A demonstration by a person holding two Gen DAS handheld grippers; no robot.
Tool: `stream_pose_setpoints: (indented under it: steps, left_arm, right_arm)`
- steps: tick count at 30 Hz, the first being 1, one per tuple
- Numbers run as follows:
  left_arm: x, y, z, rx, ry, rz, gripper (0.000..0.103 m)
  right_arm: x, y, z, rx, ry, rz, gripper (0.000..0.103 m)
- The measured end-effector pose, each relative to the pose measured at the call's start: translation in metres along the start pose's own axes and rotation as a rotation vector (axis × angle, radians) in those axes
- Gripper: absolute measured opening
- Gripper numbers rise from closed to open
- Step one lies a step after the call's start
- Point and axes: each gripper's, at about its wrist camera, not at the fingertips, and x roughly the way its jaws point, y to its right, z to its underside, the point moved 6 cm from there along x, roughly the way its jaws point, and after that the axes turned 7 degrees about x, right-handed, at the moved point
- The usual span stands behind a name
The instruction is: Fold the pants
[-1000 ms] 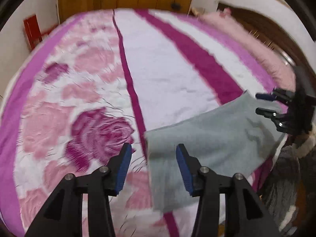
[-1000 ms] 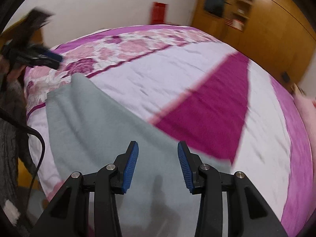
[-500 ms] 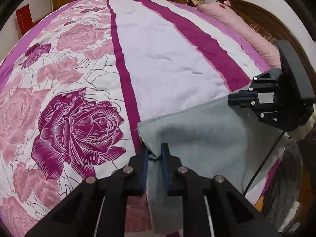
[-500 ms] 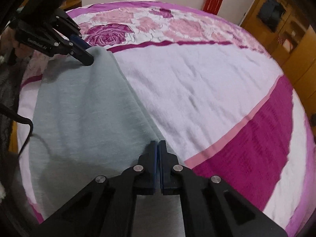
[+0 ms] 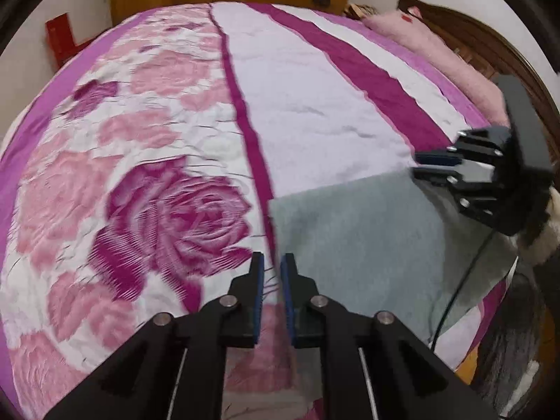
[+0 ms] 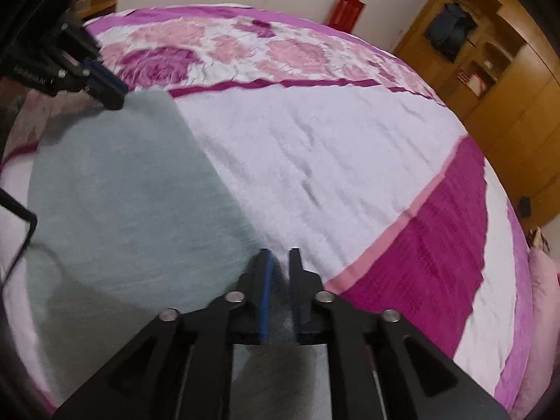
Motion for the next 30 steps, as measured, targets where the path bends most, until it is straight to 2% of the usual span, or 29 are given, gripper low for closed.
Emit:
stream_pose_setpoints:
  steps: [3,6,8,9,10,11,13,15,16,19,21,22,23,26,30]
  left_arm:
    - [-0.014,-0.002,0.013,-0.005,0.01,0.013,0.022]
    - [-0.029,0.005,0.031,-0.006,0.01,0.034,0.025]
    - [-0.035,0.013,0.043,-0.018,-0.013,0.083,0.037]
    - [-0.034,0.015,0.047,-0.038,-0.027,0.121,0.039]
    - [-0.031,0.018,0.052,-0.049,-0.042,0.17,0.039]
    - [-0.027,0.018,0.055,-0.053,-0.064,0.18,0.039]
    - [-0.022,0.017,0.057,-0.053,-0.08,0.153,0.039]
    - [-0.018,0.017,0.054,-0.063,-0.084,0.169,0.039]
    - [-0.019,0.017,0.052,-0.068,-0.078,0.167,0.038]
    - [-0.019,0.017,0.047,-0.074,-0.063,0.152,0.014]
    - [-0.021,0.016,0.044,-0.082,-0.049,0.154,0.01]
    - [-0.023,0.015,0.043,-0.086,-0.04,0.152,0.007]
    - [-0.025,0.015,0.041,-0.089,-0.028,0.156,0.004]
    - [-0.03,0.012,0.04,-0.105,-0.002,0.165,0.003]
    - [-0.028,0.012,0.041,-0.112,-0.005,0.177,0.003]
  right_arm:
    - [-0.034,-0.019,0.0,-0.035,0.061,0.006,0.021]
    - [-0.065,-0.058,0.013,-0.087,0.086,-0.034,0.021]
    - [-0.078,-0.073,0.026,-0.094,0.086,-0.025,0.021]
    - [-0.086,-0.08,0.035,-0.087,0.084,-0.022,0.021]
    - [-0.092,-0.083,0.043,-0.077,0.081,-0.025,0.021]
    - [-0.097,-0.086,0.051,-0.069,0.078,-0.022,0.021]
    - [-0.105,-0.09,0.067,-0.054,0.076,-0.019,0.021]
    - [-0.105,-0.093,0.078,-0.054,0.061,-0.007,0.021]
    - [-0.102,-0.093,0.083,-0.056,0.045,0.006,0.021]
    - [-0.092,-0.098,0.092,-0.11,0.018,0.028,0.021]
    - [-0.09,-0.105,0.096,-0.164,0.018,0.052,0.021]
    - [-0.089,-0.105,0.096,-0.169,0.014,0.059,0.017]
    - [-0.089,-0.105,0.095,-0.165,0.017,0.066,0.002]
    - [-0.101,-0.098,0.089,-0.146,0.068,0.103,0.001]
    - [-0.111,-0.098,0.091,-0.191,0.057,0.106,0.001]
